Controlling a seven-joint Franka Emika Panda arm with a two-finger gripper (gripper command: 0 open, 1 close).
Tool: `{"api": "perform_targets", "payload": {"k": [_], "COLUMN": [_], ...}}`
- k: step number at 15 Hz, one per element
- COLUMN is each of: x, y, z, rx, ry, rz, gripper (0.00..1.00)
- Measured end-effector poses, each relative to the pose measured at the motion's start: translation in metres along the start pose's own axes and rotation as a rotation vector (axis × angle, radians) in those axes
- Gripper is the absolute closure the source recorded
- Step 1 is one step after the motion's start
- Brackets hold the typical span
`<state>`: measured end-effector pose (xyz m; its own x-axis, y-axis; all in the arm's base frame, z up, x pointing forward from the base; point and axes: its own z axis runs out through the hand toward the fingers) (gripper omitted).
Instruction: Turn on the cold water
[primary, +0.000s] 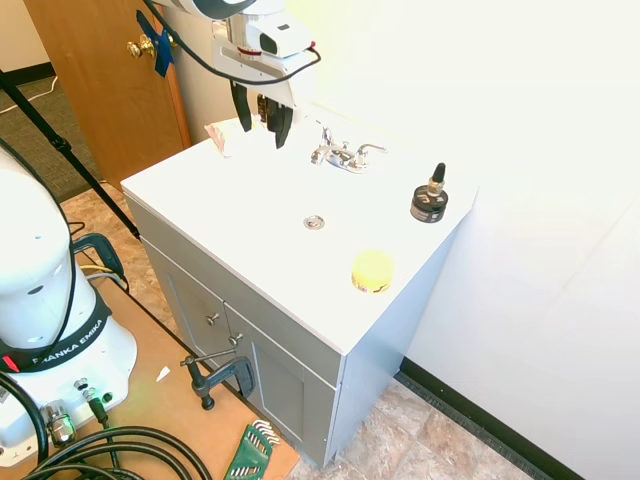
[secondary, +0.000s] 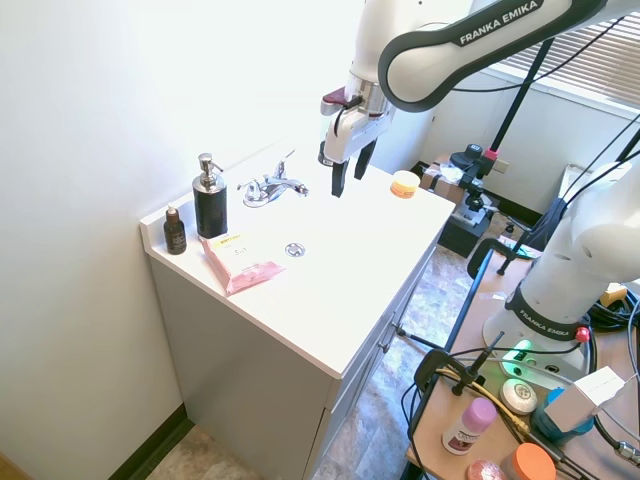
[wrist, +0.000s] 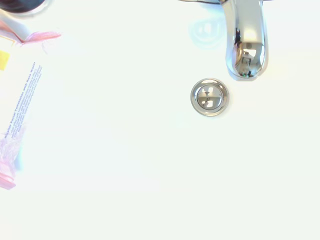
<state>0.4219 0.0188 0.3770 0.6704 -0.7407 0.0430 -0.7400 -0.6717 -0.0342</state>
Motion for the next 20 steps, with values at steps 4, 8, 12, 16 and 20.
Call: {"api": "perform_targets", "payload": {"k": [4, 8, 12, 16, 20], "x": [0.003, 0.060, 0.134, 0.184, 0.204], "y": [-0.004, -0.041, -0.072, -0.088, -0.086], "z": [0.001, 0.004, 0.028, 0.048, 0.080], "rx": [0.006, 0.030, 0.018, -0.002, -0.050], "ry": [0.011, 0.151, 0.301, 0.379, 0.393], "rz": [0.066, 0.230, 0.348, 0.399, 0.414], "gripper": [0.00, 0.00, 0.00, 0.00, 0.00]}}
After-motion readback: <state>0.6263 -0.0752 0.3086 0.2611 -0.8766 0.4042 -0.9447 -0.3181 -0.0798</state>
